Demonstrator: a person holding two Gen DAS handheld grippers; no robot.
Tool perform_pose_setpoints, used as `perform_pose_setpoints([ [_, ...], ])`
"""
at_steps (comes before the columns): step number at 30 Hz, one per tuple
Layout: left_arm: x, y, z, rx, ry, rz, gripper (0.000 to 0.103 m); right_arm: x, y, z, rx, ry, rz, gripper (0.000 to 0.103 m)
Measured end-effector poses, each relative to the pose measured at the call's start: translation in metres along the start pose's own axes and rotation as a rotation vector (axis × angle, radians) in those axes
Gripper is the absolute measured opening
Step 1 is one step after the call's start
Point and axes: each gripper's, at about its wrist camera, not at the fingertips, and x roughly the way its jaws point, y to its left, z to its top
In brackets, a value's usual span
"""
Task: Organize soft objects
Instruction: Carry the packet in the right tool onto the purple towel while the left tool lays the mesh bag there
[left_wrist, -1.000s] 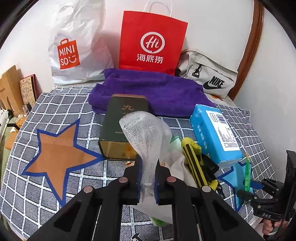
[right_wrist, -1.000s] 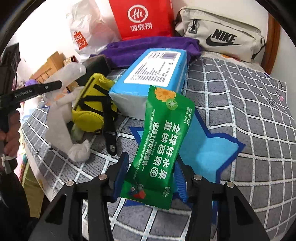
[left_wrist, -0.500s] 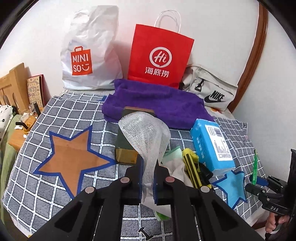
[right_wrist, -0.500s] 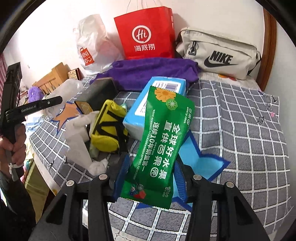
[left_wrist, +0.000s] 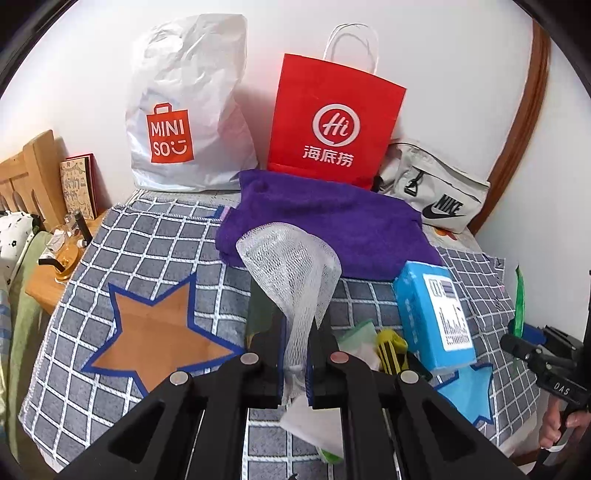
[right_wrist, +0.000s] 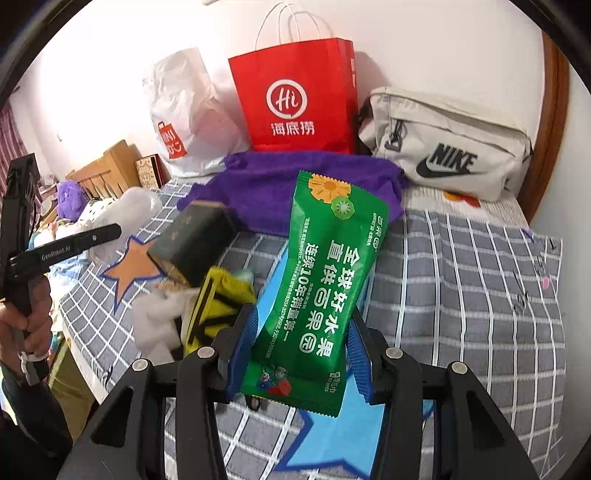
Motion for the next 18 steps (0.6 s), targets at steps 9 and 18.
perform_pose_setpoints([
  [9, 0.027, 0.003, 0.034, -0.016, 0.020, 0.023, 0.009, 0.027, -0.007, 0.052, -0.010, -0.003, 0.009, 0.047],
  [18, 0.062, -0.001, 0.071, -0.017, 0.051, 0.033, 0.009, 0.071, -0.026, 0.099, 0.022, 0.025, -0.004, 0.047],
])
